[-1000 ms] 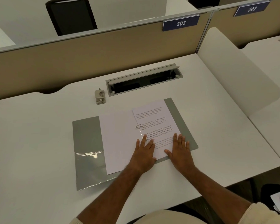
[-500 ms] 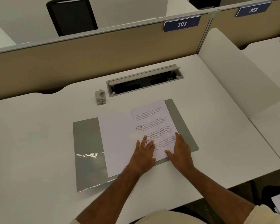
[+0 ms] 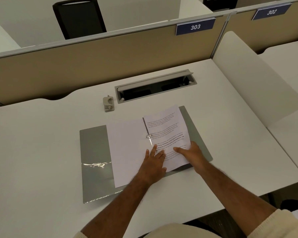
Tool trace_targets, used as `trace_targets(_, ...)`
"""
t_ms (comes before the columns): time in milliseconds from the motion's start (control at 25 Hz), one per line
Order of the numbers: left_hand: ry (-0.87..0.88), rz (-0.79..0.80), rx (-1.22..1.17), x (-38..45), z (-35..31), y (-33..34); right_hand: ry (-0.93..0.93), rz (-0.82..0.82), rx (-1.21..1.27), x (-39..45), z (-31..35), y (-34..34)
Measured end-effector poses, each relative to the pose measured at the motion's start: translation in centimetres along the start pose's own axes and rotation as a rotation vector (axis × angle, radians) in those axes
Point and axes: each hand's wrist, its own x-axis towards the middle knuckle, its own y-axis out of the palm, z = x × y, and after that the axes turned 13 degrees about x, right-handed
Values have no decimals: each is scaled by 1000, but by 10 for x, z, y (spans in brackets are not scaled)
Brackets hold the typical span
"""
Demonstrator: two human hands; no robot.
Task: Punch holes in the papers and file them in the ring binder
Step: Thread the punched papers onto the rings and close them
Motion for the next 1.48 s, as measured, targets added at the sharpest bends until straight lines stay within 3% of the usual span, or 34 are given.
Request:
trace_targets(200,-4,2,-66,0,1,-3,-27,16,0,-1,17,-6)
trace_targets(440,-96,-30,-384,-2,5,-12,-230,-16,-287,-9,36,-14)
trace_targets(720,-315,-247,-798,6,6,-34,-308,251,-331,-31,47,11)
trace_targets(920,-423,-260,-1190,12,3,-57,-347,398,-339,-44,41,29)
trace_targets(1120,-564,-341,-1277,14,13,-59,-364,390,-307,-48,38,35)
trace_targets(1480,-674,-269,-1470,11,18,-60,-336,359,-417,-40,31,39)
